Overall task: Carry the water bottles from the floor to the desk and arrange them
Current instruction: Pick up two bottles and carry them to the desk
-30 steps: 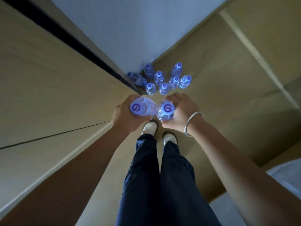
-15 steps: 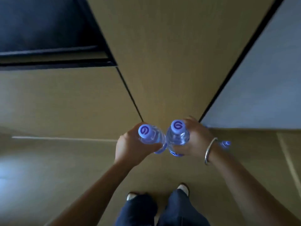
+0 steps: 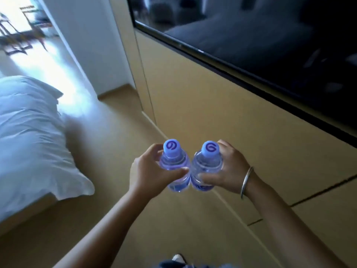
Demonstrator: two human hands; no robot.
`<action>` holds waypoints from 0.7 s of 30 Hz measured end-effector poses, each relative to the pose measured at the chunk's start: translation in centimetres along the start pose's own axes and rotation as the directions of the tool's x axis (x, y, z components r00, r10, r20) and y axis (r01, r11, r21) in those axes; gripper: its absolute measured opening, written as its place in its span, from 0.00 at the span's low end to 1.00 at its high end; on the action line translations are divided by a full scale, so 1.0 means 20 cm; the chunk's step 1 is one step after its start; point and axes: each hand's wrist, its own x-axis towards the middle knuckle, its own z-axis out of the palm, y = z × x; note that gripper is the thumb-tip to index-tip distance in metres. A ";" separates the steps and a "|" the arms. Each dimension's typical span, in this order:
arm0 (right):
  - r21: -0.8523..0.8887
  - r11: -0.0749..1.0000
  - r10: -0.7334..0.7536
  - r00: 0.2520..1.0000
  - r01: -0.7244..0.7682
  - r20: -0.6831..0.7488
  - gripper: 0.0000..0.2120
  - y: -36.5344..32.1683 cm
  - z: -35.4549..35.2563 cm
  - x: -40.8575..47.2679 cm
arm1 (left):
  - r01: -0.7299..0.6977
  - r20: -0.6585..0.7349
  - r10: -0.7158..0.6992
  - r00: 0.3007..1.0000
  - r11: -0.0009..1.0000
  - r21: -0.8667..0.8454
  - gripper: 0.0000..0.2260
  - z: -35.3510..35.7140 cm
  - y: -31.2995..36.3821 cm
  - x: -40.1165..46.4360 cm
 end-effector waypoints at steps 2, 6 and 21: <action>0.052 0.998 -0.047 0.997 0.044 0.063 0.17 -0.12 0.13 0.12 | 0.021 -0.070 -0.023 0.997 0.999 -0.026 0.26 -0.17 -0.11 0.01; 0.159 0.984 -0.113 0.980 0.087 0.166 0.17 -0.31 0.36 0.29 | 0.082 -0.209 -0.101 0.973 0.992 -0.095 0.25 -0.46 -0.30 0.01; 0.247 0.923 -0.373 0.839 0.294 0.397 0.19 -0.74 0.98 1.05 | 0.159 -0.457 -0.230 0.859 0.969 -0.189 0.18 -0.93 -0.76 0.32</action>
